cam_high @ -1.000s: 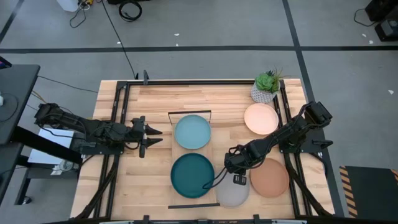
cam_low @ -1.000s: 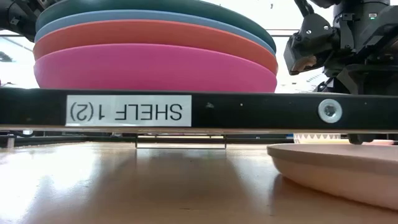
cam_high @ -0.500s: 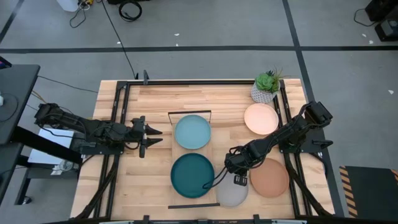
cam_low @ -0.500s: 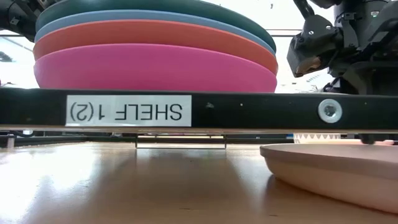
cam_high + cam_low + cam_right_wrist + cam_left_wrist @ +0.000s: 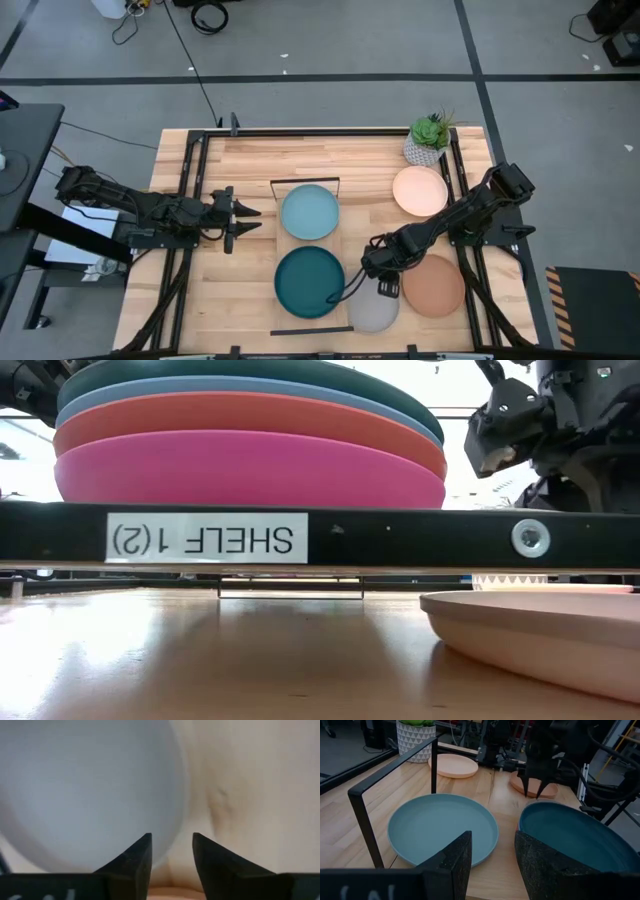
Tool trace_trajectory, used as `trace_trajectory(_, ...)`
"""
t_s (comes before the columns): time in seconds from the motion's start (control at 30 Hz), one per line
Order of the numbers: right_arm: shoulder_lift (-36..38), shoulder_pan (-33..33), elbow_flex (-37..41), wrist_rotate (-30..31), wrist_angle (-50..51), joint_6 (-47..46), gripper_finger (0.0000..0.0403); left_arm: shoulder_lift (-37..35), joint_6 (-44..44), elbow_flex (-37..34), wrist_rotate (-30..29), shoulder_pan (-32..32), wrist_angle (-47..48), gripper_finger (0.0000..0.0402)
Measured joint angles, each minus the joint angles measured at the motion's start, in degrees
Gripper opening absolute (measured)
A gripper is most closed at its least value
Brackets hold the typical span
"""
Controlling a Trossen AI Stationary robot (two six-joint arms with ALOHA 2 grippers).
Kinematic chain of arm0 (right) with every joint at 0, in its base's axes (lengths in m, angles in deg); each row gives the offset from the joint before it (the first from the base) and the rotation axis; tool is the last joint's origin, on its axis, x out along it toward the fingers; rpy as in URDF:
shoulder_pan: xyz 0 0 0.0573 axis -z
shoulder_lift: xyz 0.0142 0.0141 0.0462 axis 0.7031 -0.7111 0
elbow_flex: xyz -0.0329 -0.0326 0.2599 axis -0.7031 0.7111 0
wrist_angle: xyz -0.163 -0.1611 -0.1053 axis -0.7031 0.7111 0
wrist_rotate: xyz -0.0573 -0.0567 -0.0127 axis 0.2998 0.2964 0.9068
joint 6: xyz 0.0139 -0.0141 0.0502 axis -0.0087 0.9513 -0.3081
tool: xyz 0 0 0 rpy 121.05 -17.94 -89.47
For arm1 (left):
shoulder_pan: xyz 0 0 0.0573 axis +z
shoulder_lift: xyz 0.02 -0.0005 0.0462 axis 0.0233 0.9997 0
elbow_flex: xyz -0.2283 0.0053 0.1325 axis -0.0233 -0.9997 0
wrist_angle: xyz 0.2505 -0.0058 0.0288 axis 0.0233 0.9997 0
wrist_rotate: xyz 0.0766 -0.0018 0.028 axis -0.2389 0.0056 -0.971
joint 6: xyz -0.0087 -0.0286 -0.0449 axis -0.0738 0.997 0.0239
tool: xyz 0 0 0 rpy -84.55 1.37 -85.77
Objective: Place and stack plates onto a shelf
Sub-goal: Stack the gray plate on top of the light blue plate on the shelf
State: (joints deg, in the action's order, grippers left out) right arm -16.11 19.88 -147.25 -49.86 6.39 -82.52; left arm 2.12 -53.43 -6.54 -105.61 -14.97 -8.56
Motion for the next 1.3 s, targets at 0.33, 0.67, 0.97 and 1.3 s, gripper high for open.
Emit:
trace_trajectory(0.33, -1.55, -1.07, 1.21, 4.31, -2.30, -0.91, 0.0201, 0.01, -0.01, 0.00, 0.01, 0.01, -0.05, 0.0155)
trace_trajectory(0.67, -2.34, -0.94, 2.98, 4.53, -5.56, -1.30, 0.0186, 0.02, 0.01, 0.00, 0.00, -0.01, -0.22, 0.0155)
trace_trajectory(0.97, -2.34, 0.12, 4.26, 4.90, -5.99, -0.69, 0.0108, 0.00, 0.01, 0.00, 0.02, -0.01, -0.35, 0.0155)
trace_trajectory(1.3, -2.14, 1.76, 5.58, 2.05, -8.48, -0.88, 0.0022, 0.00, 0.01, -0.01, 0.01, -0.01, -0.38, 0.0155)
